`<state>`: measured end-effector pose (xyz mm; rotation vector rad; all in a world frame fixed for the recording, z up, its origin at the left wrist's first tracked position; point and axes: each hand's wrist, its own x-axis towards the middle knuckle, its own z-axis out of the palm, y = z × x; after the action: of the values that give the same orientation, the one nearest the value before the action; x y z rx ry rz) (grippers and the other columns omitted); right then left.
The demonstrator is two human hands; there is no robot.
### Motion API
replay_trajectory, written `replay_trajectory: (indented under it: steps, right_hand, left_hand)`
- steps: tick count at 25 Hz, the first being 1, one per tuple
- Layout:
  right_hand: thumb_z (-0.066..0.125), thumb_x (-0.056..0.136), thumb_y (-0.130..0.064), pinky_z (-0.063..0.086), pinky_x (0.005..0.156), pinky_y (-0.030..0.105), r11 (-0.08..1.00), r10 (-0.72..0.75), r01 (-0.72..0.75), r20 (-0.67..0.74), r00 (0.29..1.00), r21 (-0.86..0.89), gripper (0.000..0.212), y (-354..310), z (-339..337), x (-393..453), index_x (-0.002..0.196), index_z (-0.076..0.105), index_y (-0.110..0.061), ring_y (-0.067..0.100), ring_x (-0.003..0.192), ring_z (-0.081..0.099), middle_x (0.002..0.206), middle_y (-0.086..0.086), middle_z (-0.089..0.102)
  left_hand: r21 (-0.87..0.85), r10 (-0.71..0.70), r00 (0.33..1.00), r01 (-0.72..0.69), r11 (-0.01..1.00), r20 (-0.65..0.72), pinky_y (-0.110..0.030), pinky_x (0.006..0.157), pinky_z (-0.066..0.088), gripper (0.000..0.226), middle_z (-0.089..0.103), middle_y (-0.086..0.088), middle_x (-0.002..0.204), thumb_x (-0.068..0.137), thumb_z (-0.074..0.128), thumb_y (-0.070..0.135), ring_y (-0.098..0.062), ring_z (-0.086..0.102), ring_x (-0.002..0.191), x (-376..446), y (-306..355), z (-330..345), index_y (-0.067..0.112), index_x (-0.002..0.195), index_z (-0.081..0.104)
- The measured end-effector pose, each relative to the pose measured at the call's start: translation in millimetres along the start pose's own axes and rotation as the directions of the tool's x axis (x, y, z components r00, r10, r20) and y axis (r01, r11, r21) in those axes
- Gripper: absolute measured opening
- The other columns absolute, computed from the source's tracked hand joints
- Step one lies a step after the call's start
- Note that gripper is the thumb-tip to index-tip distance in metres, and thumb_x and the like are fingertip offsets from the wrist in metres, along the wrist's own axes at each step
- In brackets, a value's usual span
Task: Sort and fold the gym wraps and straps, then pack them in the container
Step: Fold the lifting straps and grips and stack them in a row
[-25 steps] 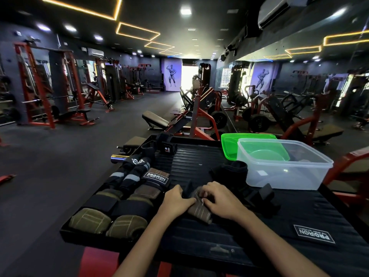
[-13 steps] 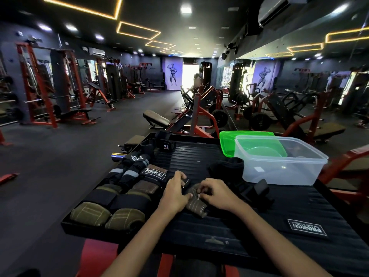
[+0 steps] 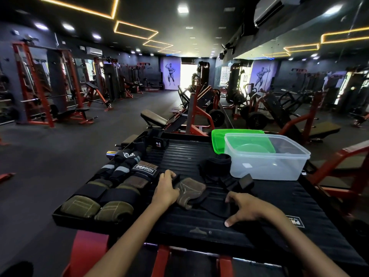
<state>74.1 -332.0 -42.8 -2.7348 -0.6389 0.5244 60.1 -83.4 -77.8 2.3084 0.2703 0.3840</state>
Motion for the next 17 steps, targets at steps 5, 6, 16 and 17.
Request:
replay_trajectory:
  steps: [5, 6, 16, 17]
  right_hand:
    - [0.085, 0.065, -0.016, 0.048, 0.068, 0.019, 0.918, -0.121, 0.135, -0.061, 0.991, 0.372, 0.045, 18, -26, -28, 0.098, 0.055, -0.018, 0.008, 0.082, 0.055, 0.091, -0.002, 0.058]
    - [0.081, 0.068, -0.009, 0.047, 0.064, 0.018, 0.883, -0.166, 0.174, -0.058, 0.984, 0.436, 0.043, 21, -35, -36, 0.102, 0.055, -0.014, 0.005, 0.08, 0.054, 0.091, -0.001, 0.056]
    - [0.062, 0.068, -0.007, 0.058, 0.072, 0.036, 0.267, -0.33, 0.034, 0.058, 0.942, 0.963, 0.034, 72, -44, -78, 0.099, 0.066, 0.009, 0.04, 0.088, 0.066, 0.095, 0.039, 0.061]
    - [0.05, 0.076, -0.003, 0.052, 0.091, 0.041, 0.088, -0.419, 0.026, 0.013, 0.908, 0.996, 0.044, 74, -42, -77, 0.115, 0.055, 0.016, 0.046, 0.109, 0.057, 0.115, 0.044, 0.051]
  left_hand:
    - [0.017, 0.048, 0.999, -0.048, 0.999, -0.009, -0.032, 0.091, 0.04, 0.035, 0.044, -0.005, 0.114, 0.082, 0.063, 0.006, -0.02, 0.049, 0.106, -6, -2, -3, 0.012, 0.111, 0.046]
    - [0.015, 0.048, 0.999, -0.048, 0.999, -0.007, -0.032, 0.092, 0.04, 0.035, 0.044, -0.005, 0.114, 0.082, 0.063, 0.006, -0.021, 0.049, 0.107, -6, -3, -3, 0.012, 0.112, 0.046]
    - [0.029, 0.084, 0.996, -0.084, 0.996, -0.011, -0.019, 0.082, 0.03, 0.032, 0.042, -0.005, 0.112, 0.084, 0.063, 0.005, -0.011, 0.041, 0.097, -8, -1, -5, 0.013, 0.109, 0.044]
    - [0.02, 0.088, 0.996, -0.088, 0.996, -0.013, -0.018, 0.081, 0.03, 0.031, 0.041, -0.003, 0.11, 0.084, 0.063, 0.005, -0.011, 0.042, 0.097, -9, 0, -5, 0.016, 0.105, 0.042]
